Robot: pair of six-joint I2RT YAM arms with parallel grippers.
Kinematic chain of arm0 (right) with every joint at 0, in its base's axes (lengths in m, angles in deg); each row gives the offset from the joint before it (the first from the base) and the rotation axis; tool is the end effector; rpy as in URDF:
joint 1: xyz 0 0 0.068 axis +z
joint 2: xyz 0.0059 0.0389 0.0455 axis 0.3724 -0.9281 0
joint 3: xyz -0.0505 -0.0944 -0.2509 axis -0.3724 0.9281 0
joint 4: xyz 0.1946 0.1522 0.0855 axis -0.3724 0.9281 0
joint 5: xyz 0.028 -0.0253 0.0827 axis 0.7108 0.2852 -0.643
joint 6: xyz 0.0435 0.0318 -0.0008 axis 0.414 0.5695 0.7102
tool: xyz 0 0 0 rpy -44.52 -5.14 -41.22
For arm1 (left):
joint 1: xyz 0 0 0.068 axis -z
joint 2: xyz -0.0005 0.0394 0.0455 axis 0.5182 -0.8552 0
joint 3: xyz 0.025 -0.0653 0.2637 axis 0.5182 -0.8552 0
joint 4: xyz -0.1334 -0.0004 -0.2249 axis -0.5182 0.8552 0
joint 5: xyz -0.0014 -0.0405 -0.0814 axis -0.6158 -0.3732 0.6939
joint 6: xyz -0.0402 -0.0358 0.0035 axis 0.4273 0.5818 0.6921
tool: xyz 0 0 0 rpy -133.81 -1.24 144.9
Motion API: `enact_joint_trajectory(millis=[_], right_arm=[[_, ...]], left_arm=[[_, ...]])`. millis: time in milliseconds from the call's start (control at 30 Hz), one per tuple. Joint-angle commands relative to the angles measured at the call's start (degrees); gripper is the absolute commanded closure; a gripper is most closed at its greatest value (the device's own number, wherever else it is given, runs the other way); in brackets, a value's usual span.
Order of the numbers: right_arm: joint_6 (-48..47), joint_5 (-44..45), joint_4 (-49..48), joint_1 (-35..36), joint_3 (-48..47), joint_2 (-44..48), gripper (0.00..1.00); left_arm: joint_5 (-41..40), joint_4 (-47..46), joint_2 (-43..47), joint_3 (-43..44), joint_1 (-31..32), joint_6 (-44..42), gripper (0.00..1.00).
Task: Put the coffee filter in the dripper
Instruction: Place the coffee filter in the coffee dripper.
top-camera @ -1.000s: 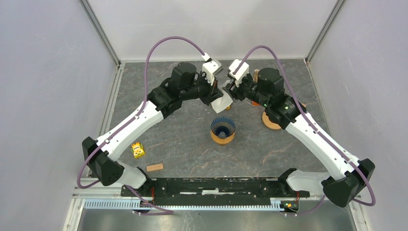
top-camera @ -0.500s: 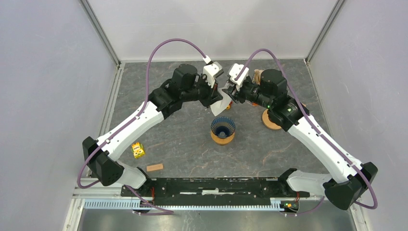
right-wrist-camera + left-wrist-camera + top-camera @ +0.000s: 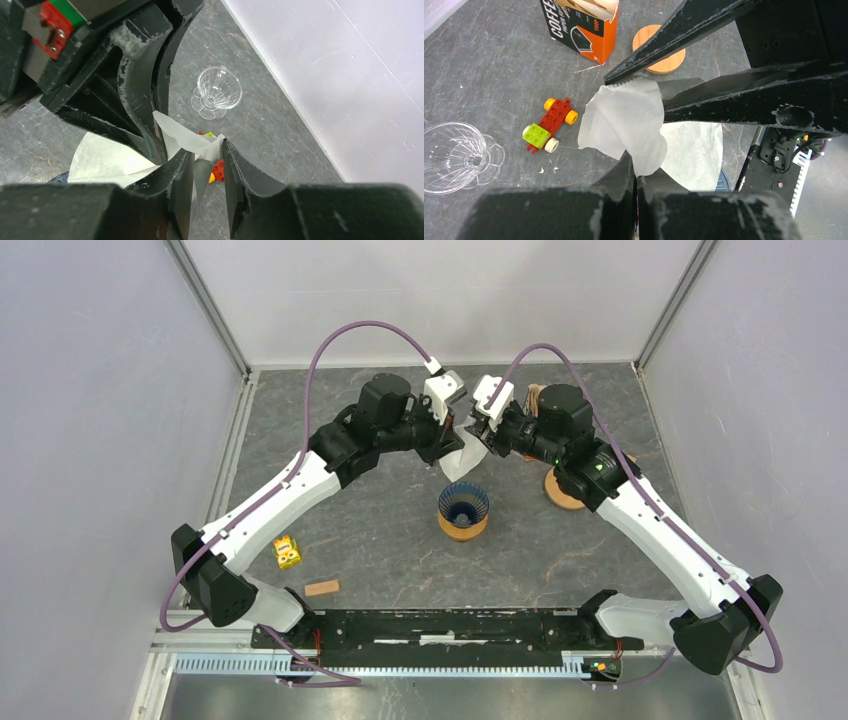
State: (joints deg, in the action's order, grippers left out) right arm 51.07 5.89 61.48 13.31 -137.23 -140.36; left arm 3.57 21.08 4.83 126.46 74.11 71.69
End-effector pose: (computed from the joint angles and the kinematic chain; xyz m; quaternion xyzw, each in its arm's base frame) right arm 0.2145 0.1632 0.4041 -0.4513 0.6463 0.1784 0.5889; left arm 0.2324 -0.2321 0.3944 0.3921 0.7320 -0.3273 0.4510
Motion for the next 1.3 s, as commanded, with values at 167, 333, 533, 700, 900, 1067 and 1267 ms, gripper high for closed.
enact_joint_trajectory(millis=[167, 333, 533, 700, 900, 1067, 1267], right_arm=[[-0.1, -1.4, -1.4, -0.1, 0.0, 0.3, 0.83], [2.1, -0.4, -2.3, -0.1, 0.1, 0.4, 0.96], [4.2, 2.0, -3.4, -0.1, 0.5, 0.6, 1.00], [5.5, 4.7, -4.1, -0.4, 0.7, 1.3, 1.00], [7.3, 5.1, -4.5, -1.2, 0.9, 1.5, 1.00], [8.4, 3.6, -5.0, -2.0, 1.2, 1.8, 0.92], [7.2, 3.3, -4.6, -3.2, 1.3, 2.9, 0.52]], left_arm=[[-1.1, -0.8, 2.0, -0.2, 0.4, -3.6, 0.93], [-2.9, -1.8, 1.7, 0.0, 0.5, -2.8, 0.87], [-5.0, -2.6, 1.3, 0.5, 0.4, -1.8, 0.75], [-5.4, -2.9, 1.7, -0.1, 0.4, -1.8, 0.62], [-5.3, -3.2, 2.1, -0.8, 0.4, -1.6, 0.67], [-4.3, -3.3, 1.7, -0.4, 0.5, -1.4, 0.97], [-4.1, -2.6, 1.8, 0.2, 0.5, -2.3, 0.98]])
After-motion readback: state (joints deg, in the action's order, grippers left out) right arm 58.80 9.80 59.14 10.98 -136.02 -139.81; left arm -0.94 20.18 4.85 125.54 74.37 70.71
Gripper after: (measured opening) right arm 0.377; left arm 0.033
